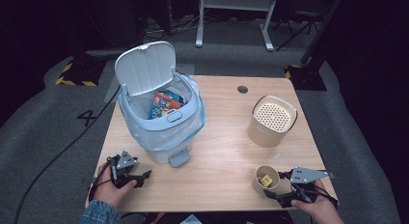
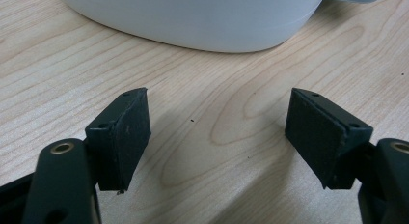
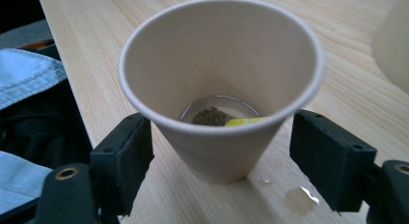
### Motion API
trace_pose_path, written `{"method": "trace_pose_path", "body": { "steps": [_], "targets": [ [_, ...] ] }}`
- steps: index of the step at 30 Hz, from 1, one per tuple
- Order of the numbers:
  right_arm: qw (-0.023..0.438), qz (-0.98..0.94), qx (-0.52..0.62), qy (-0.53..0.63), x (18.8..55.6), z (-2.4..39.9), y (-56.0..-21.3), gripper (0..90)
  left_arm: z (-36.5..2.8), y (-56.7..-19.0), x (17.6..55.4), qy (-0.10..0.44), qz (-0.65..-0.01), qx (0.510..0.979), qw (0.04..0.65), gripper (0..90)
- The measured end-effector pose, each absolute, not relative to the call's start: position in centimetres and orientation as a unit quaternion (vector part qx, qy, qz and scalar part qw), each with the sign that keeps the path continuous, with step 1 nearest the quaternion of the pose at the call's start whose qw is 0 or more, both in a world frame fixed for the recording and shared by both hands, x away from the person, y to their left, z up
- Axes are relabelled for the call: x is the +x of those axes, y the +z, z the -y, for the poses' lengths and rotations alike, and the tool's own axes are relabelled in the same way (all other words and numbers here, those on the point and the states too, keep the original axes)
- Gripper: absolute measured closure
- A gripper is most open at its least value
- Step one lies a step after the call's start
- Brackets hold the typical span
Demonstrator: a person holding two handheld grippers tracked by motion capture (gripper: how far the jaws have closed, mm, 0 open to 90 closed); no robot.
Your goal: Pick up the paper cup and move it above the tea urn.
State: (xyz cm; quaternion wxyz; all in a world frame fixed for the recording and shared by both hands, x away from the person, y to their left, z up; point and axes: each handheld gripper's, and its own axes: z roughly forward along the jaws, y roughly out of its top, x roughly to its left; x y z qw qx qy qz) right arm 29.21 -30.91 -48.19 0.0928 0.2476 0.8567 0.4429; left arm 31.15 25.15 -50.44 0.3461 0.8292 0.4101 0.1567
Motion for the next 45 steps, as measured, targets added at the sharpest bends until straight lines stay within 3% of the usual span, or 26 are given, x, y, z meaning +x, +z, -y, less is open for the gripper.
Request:
{"method": "trace_pose_path", "body": {
  "steps": [13, 21, 32, 45],
  "targets": [
    [0.095, -0.842, 0.239, 0.473, 30.3, 29.4, -49.0, 28.6, -25.1, -50.4, 31.2, 0.156, -0.41, 0.829, 0.346, 24.4],
    [0.111, -0.835, 0.238, 0.483, 30.5, 30.0, -47.8, 29.8, -25.2, -50.4, 31.2, 0.156, -0.41, 0.829, 0.346, 24.5],
    [0.16, -0.816, 0.239, 0.502, 33.2, 33.0, -41.3, 30.0, -25.1, -50.5, 31.1, 0.157, -0.41, 0.829, 0.346, 24.4],
    [0.157, -0.815, 0.237, 0.506, 37.1, 34.6, -36.0, 30.7, -25.1, -50.5, 31.1, 0.158, -0.411, 0.828, 0.346, 24.5]
  ]
}}
